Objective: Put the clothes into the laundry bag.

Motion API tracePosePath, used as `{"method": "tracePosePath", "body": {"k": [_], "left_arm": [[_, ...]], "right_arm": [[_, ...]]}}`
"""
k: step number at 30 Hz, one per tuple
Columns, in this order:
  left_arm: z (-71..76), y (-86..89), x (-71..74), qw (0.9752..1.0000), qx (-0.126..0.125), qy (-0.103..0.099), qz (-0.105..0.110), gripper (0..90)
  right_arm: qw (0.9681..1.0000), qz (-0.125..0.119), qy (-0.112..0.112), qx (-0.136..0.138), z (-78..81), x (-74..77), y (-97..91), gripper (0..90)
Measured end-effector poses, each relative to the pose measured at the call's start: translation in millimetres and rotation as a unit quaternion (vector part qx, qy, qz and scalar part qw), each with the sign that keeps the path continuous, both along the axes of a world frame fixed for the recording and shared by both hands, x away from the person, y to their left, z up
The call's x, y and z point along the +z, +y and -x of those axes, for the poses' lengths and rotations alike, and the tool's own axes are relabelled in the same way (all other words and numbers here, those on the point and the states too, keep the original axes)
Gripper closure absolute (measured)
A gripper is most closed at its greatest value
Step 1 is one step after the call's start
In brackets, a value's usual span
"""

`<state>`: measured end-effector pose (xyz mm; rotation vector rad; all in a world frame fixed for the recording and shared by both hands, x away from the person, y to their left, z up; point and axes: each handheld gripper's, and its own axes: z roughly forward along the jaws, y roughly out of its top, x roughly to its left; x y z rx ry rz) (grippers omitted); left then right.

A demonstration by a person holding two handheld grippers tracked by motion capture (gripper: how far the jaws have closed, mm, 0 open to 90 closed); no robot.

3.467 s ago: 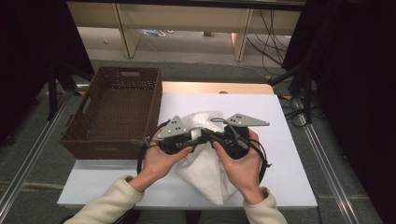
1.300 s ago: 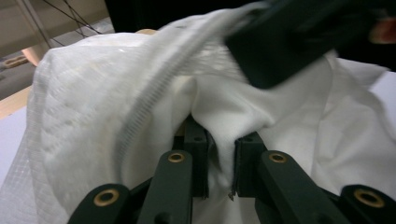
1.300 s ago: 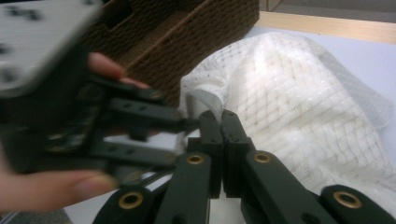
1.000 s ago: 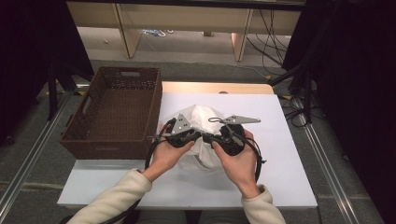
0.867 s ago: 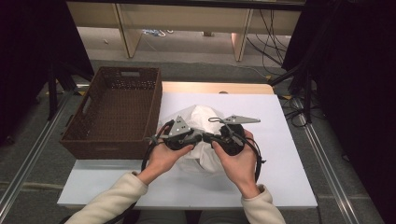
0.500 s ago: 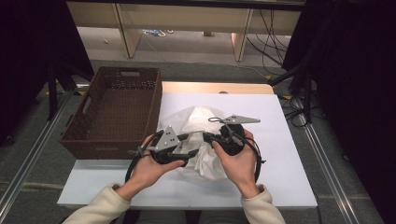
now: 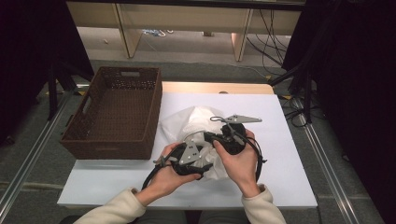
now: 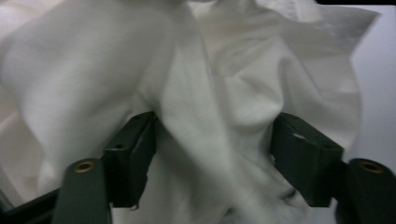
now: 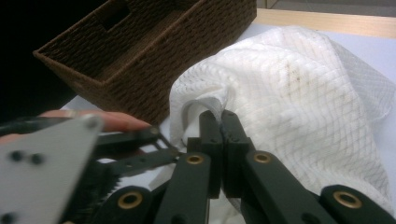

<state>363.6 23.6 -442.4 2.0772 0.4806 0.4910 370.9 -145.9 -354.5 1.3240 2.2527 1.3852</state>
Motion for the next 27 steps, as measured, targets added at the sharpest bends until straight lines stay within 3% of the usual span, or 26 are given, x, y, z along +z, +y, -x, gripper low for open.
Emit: {"method": "tracePosePath", "body": {"k": [2, 3, 5, 6, 9, 11, 14, 17, 18, 19, 20, 21, 24, 25, 26, 27], "left_arm": [[-6.0, -3.3, 0.7, 0.9999, 0.013, 0.002, 0.005, 49.1], [-9.1, -5.5, 0.9, 0.9997, 0.019, 0.005, 0.011, 53.7], [-16.8, -6.6, 1.9, 0.9998, 0.019, -0.005, -0.002, 63.4], [-20.0, -7.1, 0.5, 0.9996, 0.025, 0.007, 0.006, 67.3], [-31.5, -4.2, -1.1, 0.9992, 0.033, 0.018, 0.014, 76.8], [-38.4, -0.8, -0.9, 0.9986, 0.044, 0.025, 0.015, 78.7], [-49.9, 5.0, -1.4, 0.9973, 0.069, 0.019, 0.019, 79.9], [-61.7, 13.7, -2.8, 0.9943, 0.098, 0.023, 0.034, 80.0], [-63.4, 16.0, -3.1, 0.9936, 0.104, 0.024, 0.035, 79.9], [-64.4, 17.8, -3.1, 0.9937, 0.104, 0.023, 0.033, 79.8], [-64.1, 18.1, -3.6, 0.9934, 0.105, 0.024, 0.039, 79.5], [-63.4, 19.2, -3.5, 0.9939, 0.103, 0.022, 0.033, 79.1], [-60.2, 17.8, -5.3, 0.9932, 0.105, 0.021, 0.046, 76.8], [-58.9, 18.6, -4.9, 0.9935, 0.103, 0.022, 0.042, 75.7], [-57.2, 17.7, -5.4, 0.9934, 0.099, 0.025, 0.053, 73.8], [-55.2, 18.6, -5.0, 0.9941, 0.093, 0.023, 0.051, 70.4]], "right_arm": [[1.0000, -0.007, 0.004, 0.000, 0.5, 0.5, -0.2, 90.0], [0.9999, -0.004, -0.010, 0.005, -0.7, 0.1, -1.1, 90.0], [1.0000, -0.005, 0.003, 0.003, 0.0, 1.1, -1.6, 90.0], [0.9999, -0.010, 0.004, 0.001, 0.3, 1.1, -1.8, 90.0], [0.9999, -0.014, 0.001, -0.003, 0.3, 1.5, -3.1, 90.0], [0.9998, -0.017, 0.003, -0.005, 0.1, 1.9, -4.1, 90.0], [0.9998, -0.018, 0.007, -0.005, -0.8, 0.9, -4.8, 90.0], [0.9999, -0.015, 0.007, 0.000, -1.6, -0.1, -4.7, 90.0], [0.9997, -0.018, 0.013, -0.011, -0.1, 0.4, -3.7, 90.0], [0.9999, -0.015, 0.004, 0.001, -2.3, -0.7, -4.6, 90.0], [0.9997, -0.018, 0.014, -0.005, -1.8, -1.0, -3.4, 90.0], [0.9997, -0.020, 0.012, -0.004, -2.2, -1.7, -3.2, 90.0], [0.9997, -0.017, 0.018, -0.005, -1.8, -1.5, -3.0, 90.0], [0.9998, -0.012, 0.013, -0.004, -1.6, -1.0, -3.7, 90.0], [0.9999, -0.007, 0.010, -0.003, -1.3, -0.4, -4.2, 90.0], [0.9997, -0.013, 0.018, -0.009, 0.3, 0.3, -3.0, 90.0]]}}
